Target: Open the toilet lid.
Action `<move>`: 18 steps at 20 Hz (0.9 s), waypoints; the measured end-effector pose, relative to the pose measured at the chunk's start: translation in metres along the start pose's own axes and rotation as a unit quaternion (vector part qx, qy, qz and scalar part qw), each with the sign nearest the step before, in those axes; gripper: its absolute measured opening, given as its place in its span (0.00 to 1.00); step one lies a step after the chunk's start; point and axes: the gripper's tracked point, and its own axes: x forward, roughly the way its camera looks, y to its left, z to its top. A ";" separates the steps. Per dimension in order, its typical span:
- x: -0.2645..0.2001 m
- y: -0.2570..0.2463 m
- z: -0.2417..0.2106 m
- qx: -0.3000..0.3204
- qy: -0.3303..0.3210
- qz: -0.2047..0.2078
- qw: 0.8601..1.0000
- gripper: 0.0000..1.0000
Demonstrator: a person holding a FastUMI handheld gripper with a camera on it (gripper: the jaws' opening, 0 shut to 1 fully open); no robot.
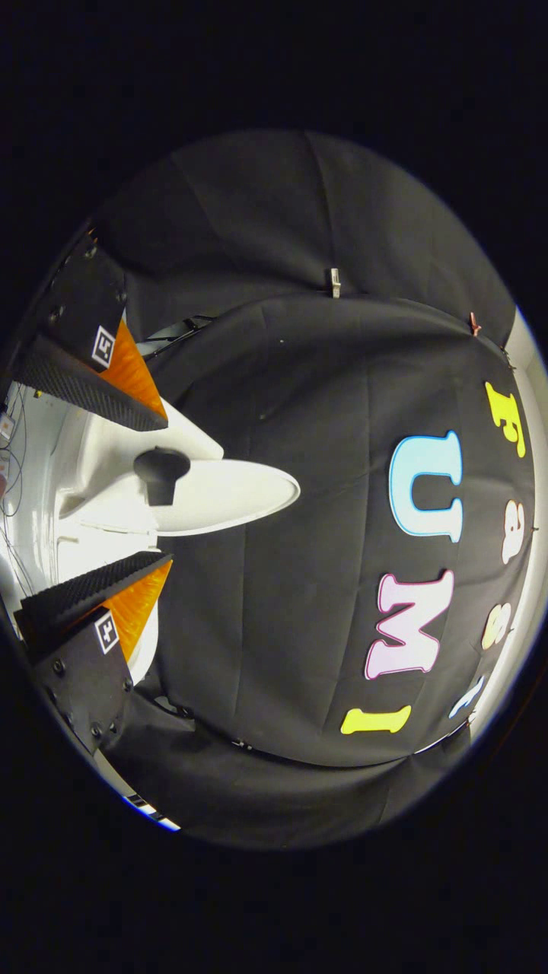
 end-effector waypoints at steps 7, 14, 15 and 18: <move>-0.035 -0.088 0.021 0.021 -0.027 0.022 0.999 0.99; -0.052 -0.215 0.022 0.011 -0.086 0.008 0.996 0.99; -0.052 -0.230 0.017 0.014 -0.090 0.005 0.996 0.99; -0.049 -0.276 -0.005 0.026 -0.090 -0.011 0.996 0.99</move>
